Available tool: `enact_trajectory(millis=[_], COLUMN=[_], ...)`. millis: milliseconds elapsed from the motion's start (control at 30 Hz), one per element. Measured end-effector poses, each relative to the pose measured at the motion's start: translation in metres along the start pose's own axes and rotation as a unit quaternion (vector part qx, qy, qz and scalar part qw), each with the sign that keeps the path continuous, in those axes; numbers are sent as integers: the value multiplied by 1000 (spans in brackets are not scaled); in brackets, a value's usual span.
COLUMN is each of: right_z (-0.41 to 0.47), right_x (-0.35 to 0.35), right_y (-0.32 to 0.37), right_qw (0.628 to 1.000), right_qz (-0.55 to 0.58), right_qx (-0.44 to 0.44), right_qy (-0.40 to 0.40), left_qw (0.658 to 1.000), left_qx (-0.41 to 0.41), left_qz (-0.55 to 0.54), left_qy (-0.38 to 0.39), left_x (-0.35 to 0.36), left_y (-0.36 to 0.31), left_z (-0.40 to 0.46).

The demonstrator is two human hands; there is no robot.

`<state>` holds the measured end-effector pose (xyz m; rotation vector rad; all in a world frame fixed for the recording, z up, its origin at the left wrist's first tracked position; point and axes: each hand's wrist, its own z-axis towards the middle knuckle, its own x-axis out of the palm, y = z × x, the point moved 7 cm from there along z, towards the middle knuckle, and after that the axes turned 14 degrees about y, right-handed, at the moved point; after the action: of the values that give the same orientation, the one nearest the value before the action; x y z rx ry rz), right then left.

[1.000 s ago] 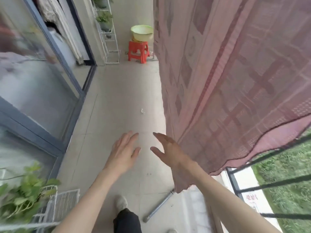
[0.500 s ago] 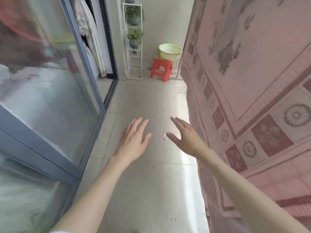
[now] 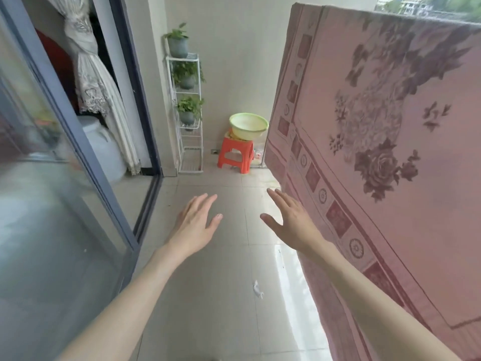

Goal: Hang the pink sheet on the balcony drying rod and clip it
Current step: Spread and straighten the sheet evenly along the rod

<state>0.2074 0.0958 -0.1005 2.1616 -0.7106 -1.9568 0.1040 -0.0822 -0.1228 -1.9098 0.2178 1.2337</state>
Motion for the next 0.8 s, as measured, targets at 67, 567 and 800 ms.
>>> enact_trajectory(millis=[67,567,800], right_z=[58,450,575], right_x=[-29,-148,-196], right_y=[-3,-9,-35], right_qw=[1000,993,986], right_qz=[-8,-69,-63], right_qx=[-1,33,127], right_qy=[-14,-88,-93], left_qw=[1000,991,983], left_qx=[17,124,170], left_qz=[4,-9,-36], left_qy=[5,51,66], left_x=[-32,-184,-259], left_y=[1,88,117], left_z=[57,423,589])
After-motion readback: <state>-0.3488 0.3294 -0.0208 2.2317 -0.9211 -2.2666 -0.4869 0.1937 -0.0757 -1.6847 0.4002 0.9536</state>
